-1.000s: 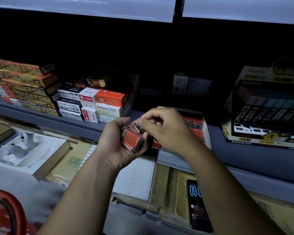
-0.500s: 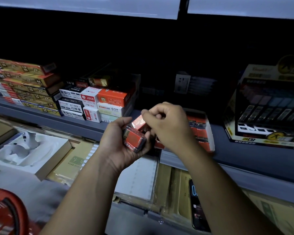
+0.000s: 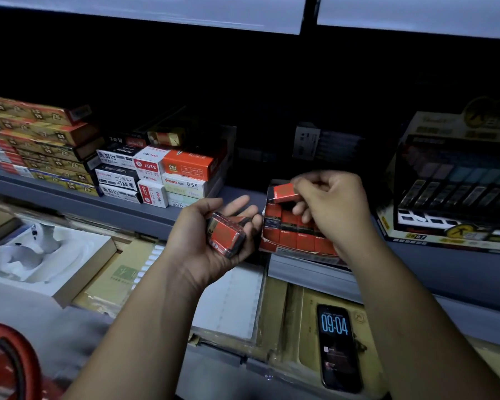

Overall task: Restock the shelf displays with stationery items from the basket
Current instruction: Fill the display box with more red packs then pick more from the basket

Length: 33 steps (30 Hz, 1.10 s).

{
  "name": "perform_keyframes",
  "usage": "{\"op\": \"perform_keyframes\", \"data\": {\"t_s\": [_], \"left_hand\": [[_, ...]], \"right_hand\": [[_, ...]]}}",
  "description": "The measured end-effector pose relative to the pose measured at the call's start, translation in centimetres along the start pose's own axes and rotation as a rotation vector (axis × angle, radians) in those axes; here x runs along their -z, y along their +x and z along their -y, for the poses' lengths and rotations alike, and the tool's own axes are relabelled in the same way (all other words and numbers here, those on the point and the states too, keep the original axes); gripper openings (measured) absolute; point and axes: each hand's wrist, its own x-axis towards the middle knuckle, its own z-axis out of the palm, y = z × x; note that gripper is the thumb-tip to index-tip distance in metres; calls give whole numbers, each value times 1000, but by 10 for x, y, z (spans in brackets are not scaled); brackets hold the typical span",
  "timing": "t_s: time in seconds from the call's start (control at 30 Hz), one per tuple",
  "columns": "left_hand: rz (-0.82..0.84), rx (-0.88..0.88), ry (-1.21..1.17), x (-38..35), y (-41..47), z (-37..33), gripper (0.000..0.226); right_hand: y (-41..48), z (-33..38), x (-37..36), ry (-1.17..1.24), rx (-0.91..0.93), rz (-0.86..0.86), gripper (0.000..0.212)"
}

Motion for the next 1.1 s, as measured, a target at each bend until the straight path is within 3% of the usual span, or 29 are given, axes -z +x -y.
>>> {"op": "perform_keyframes", "data": {"t_s": [0.2, 0.5, 0.83, 0.93, 1.1], "left_hand": [[-8, -7, 4, -1, 1, 1, 36], [-9, -14, 7, -2, -2, 2, 36], [11, -3, 8, -1, -2, 2, 37], [12, -2, 8, -1, -1, 2, 37], [52, 13, 25, 1, 0, 2, 44]], "right_hand": [[0, -9, 17, -163, -72, -97, 10], [-2, -9, 7, -397, -61, 42, 25], [-4, -12, 3, -527, 48, 16, 19], [-10, -5, -3, -422, 179, 57, 16], [-27, 18, -17, -120, 297, 370, 18]]}}
